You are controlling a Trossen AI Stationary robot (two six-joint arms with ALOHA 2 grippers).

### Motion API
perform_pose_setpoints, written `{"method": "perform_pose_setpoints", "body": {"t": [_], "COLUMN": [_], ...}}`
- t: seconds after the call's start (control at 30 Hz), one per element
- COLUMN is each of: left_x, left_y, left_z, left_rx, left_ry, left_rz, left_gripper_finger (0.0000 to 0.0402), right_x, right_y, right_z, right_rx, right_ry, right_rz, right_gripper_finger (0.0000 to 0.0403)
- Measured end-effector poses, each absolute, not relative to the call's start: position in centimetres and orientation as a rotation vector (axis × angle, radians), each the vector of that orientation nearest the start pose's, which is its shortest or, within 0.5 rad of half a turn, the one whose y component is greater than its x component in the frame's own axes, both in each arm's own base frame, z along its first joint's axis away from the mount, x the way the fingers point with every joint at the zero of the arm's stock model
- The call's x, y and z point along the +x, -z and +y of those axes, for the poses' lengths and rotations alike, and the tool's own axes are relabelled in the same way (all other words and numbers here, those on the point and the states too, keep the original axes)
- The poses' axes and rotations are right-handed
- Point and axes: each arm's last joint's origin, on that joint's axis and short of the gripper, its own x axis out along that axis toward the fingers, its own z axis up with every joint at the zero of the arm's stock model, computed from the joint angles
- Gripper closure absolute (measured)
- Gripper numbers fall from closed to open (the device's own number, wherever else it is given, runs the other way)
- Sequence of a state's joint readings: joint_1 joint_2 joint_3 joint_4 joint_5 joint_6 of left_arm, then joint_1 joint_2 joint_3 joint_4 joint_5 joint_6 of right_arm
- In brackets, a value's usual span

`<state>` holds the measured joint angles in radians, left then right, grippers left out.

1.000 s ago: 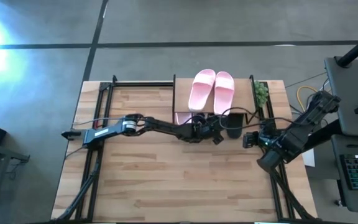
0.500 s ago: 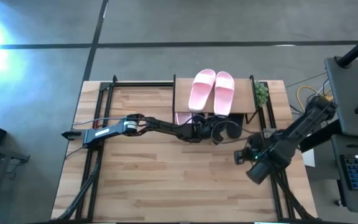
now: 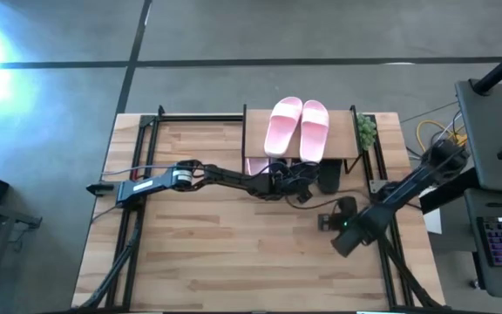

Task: Pick and place slides into the shelf
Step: Adjust the pair of slippers

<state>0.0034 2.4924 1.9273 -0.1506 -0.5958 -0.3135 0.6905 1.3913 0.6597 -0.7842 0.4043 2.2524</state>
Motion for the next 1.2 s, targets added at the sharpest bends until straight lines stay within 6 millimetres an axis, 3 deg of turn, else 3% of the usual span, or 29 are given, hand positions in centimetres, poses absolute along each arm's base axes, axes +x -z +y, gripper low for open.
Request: {"method": "perform_pose_setpoints", "body": {"t": [0.3,0.67,0.9,1.2], "left_x": [53.7,53.7,53.7,53.7], "left_y": [-12.3,-12.4,-12.5,-12.6], "left_z": [1.8,1.7,1.6,1.6], "left_rx": [-0.121,-0.120,-0.121,-0.123], "left_ry": [-0.687,-0.685,-0.682,-0.678], "left_rz": [0.591,0.591,0.591,0.592], "left_gripper_finger": [0.0402,0.0402,0.0402,0.0402], "right_x": [13.7,12.9,13.9,14.4], "right_y": [-13.8,-12.5,-11.1,-11.1], "right_z": [6.3,4.7,4.2,2.8], "right_rx": [1.173,1.185,1.222,1.165], "right_ry": [1.201,1.224,1.135,1.188], "right_rz": [0.588,0.539,0.493,0.425], "right_gripper_finger": [0.0390,0.0390,0.0390,0.0390]}}
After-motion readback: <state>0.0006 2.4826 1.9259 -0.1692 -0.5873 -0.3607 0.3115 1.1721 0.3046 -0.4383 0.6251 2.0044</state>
